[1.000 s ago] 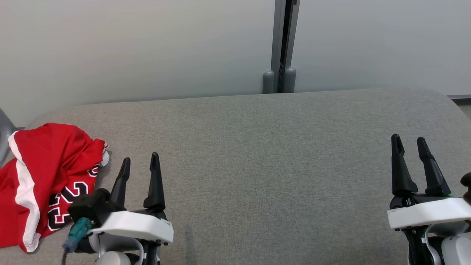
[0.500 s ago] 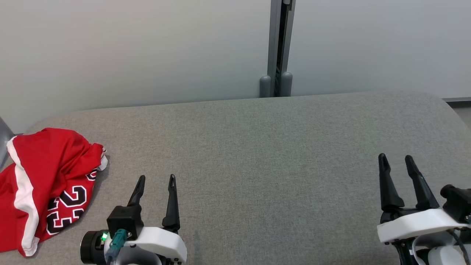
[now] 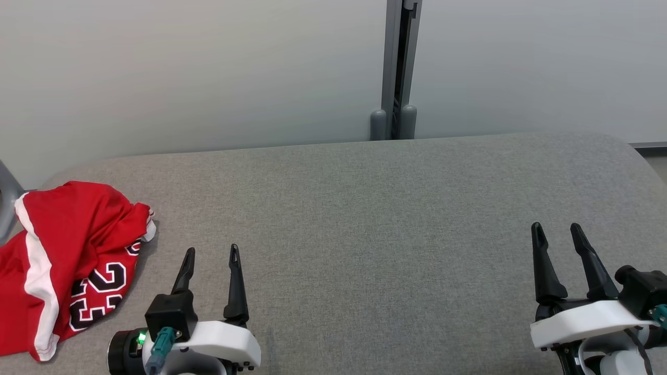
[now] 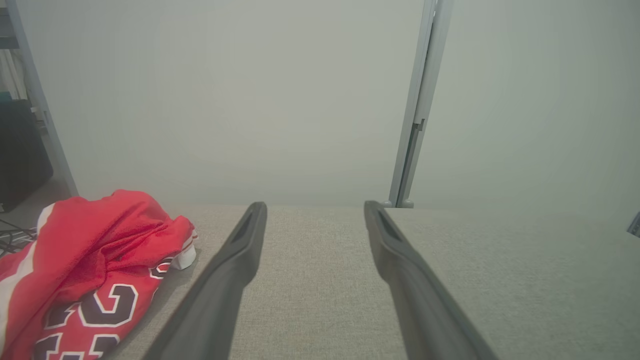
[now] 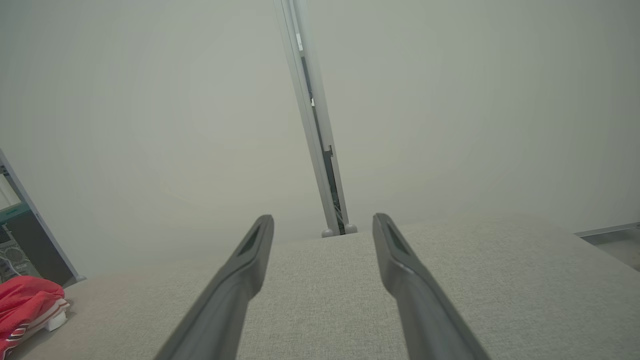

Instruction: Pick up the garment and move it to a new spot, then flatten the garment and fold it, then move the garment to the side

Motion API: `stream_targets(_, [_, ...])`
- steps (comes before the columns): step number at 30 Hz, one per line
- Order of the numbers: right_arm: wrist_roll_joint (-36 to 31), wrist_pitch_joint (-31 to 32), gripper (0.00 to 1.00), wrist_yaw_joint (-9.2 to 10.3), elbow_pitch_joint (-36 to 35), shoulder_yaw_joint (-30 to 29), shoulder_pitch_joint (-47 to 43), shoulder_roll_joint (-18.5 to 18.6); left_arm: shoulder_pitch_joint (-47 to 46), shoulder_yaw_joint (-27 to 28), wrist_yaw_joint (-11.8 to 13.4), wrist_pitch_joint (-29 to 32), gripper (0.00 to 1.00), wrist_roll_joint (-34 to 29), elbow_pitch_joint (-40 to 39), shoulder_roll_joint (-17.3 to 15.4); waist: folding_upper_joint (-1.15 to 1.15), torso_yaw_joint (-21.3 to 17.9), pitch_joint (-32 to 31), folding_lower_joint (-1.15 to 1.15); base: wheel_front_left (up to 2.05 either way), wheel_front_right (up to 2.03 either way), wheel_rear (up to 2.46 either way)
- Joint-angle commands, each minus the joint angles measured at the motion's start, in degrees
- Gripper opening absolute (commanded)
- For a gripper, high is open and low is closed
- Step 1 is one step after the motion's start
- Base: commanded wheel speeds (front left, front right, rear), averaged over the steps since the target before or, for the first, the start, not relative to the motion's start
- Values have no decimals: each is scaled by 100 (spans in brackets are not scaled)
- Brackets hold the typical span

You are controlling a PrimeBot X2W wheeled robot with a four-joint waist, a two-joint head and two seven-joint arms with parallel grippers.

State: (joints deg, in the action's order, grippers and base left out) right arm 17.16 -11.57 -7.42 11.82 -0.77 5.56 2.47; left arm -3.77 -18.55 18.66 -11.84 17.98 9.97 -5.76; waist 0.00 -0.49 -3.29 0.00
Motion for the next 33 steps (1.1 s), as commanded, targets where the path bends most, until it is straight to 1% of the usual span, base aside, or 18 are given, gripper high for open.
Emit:
stream_targets(1, [-121,-68,100,-9,-20,9,51,49,26,87,-43,-54,100,-107,-39,18,0,5,-2,0,0,0,0])
stream_targets(3, [-69,-92,100,-9,13,10,54,51,55,195,-98,-75,100,-156,-41,65,0,9,-1,0,0,0,0])
stream_targets(8, [-289,-149,100,-10,34,36,77,53,119,426,-265,-131,100,-276,30,180,0,16,-6,0,0,0,0])
stream_targets(11, [-382,-189,100,-10,50,35,88,55,161,494,-409,-157,100,-373,134,223,0,15,-12,0,0,0,0])
stream_targets(14, [-428,-222,100,-11,65,42,89,56,160,561,-481,-194,100,-480,195,252,0,13,-18,0,0,0,0])
stream_targets(20, [-670,-283,100,-11,61,45,66,60,193,618,-527,-256,100,-724,247,275,0,13,-44,0,0,0,0])
stream_targets(25, [-569,-337,100,-12,136,75,67,62,189,496,-479,-308,100,-783,283,276,0,16,-61,0,0,0,0])
stream_targets(29, [-701,-386,100,-11,169,105,93,64,189,418,-429,-344,100,-825,353,276,0,15,-67,0,0,0,0])
stream_targets(32, [-653,-372,100,-11,228,126,86,63,175,416,-431,-336,100,-731,406,275,0,18,-56,0,0,0,0])
stream_targets(33, [-602,-371,100,-11,255,134,82,63,181,442,-398,-336,100,-636,423,275,0,20,-50,0,0,0,0])
